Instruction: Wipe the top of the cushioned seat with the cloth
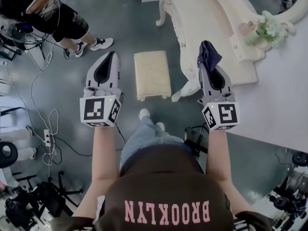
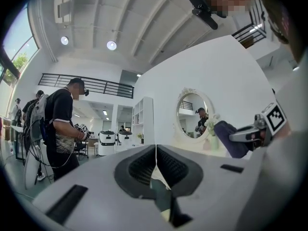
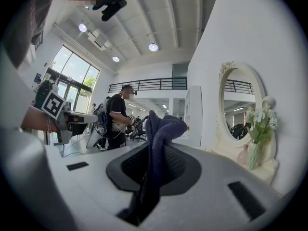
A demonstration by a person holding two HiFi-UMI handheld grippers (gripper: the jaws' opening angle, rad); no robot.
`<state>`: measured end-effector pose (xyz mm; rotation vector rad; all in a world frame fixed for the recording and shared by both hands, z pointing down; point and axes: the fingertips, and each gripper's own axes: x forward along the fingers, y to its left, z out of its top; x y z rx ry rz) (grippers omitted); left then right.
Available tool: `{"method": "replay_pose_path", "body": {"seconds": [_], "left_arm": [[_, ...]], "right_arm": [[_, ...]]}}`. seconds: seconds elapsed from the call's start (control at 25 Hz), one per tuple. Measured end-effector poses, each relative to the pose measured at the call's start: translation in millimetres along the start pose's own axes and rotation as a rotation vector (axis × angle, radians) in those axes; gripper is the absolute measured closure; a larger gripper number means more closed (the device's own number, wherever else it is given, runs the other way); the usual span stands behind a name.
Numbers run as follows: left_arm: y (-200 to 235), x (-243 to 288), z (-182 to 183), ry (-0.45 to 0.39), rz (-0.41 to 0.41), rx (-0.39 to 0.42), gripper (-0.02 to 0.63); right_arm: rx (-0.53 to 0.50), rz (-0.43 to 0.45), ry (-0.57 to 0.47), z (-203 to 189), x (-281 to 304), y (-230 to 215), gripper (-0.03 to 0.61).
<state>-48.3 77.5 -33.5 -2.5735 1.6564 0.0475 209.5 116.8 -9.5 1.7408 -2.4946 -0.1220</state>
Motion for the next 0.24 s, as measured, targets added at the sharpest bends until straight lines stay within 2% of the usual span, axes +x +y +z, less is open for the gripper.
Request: {"method": "replay_pose_path", "body": {"seconds": [0.24], "left_arm": [[-12, -12, 1, -0.029, -0.001, 0.036, 0.609]], "right_arm": [[-0.046, 0.011, -0.049, 5, -10, 4, 0.541]]}}
